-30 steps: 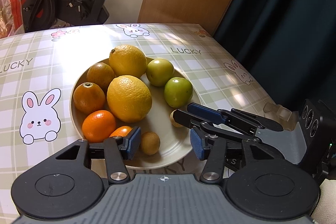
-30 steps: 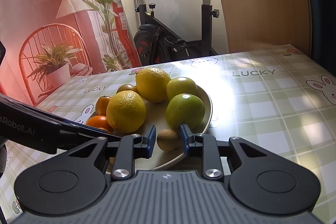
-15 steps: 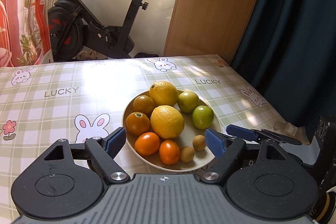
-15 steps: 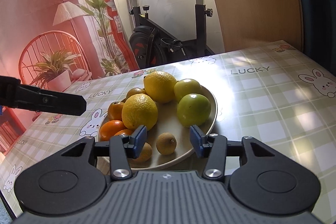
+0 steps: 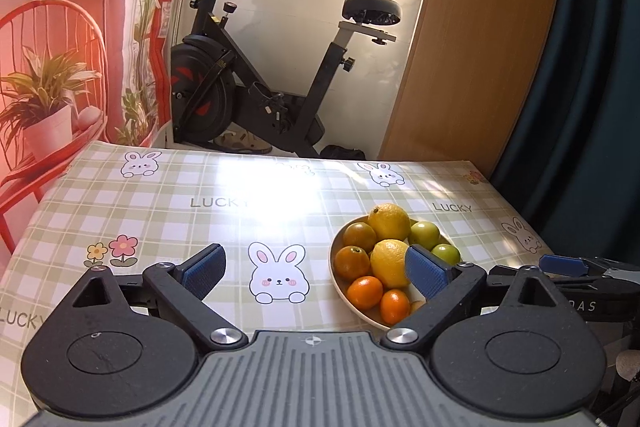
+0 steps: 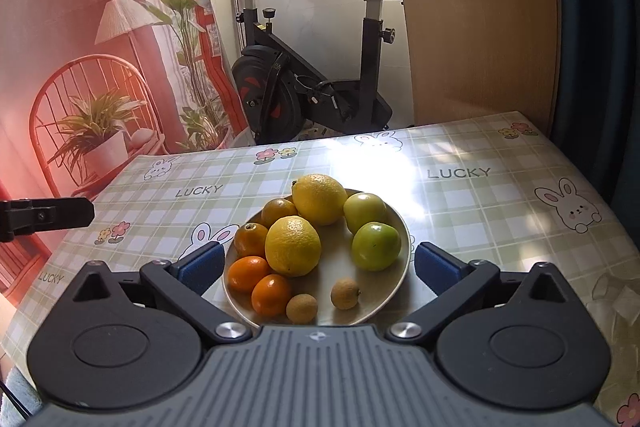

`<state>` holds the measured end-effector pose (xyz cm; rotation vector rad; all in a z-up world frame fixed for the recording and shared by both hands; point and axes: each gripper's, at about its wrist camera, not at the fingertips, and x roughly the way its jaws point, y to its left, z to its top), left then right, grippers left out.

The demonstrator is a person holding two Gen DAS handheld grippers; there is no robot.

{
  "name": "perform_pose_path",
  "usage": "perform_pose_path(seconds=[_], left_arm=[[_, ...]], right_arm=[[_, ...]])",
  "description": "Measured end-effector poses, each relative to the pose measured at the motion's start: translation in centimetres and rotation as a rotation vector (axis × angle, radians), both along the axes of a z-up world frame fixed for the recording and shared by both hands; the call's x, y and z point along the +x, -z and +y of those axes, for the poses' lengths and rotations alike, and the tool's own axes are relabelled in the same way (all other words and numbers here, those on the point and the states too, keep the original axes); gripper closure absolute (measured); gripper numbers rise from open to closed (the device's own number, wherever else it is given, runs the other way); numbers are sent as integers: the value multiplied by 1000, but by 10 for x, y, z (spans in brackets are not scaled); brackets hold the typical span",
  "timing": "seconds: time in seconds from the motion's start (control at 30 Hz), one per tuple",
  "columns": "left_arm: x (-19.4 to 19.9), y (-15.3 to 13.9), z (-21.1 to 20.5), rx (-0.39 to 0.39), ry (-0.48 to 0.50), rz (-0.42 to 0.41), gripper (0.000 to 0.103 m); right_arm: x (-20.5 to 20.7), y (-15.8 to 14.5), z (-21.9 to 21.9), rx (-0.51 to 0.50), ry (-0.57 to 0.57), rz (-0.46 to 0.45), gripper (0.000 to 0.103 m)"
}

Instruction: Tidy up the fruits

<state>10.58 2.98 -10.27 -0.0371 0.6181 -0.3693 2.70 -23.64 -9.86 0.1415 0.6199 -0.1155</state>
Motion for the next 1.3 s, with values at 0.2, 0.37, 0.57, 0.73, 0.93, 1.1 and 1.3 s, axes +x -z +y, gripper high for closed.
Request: perform_pose_path(seconds=[0.2, 0.37, 0.57, 0.73, 0.93, 1.1, 1.3], left_arm=[[-9, -9, 10, -4, -36, -38, 3], [-17, -17, 10, 45, -67, -62, 3], [-25, -21, 9, 29, -44, -49, 4], [-29, -19, 8, 70, -72, -55, 4], [-32, -22, 10, 73, -88, -63, 4], [-34, -23, 8, 87, -93, -72, 4], [-38, -23, 4, 101, -94, -77, 4]], right_arm=[[-6, -15, 17, 14, 22, 42, 0], [-10, -25, 33, -1, 10, 63, 0], [-14, -29, 45, -8, -1, 74, 0], [-13, -33, 51, -38, -3, 76, 0], [-14, -34, 57, -47, -25, 74, 0], [-16, -33, 60, -43, -39, 72, 0], [-17, -33, 60, -36, -38, 71, 0]])
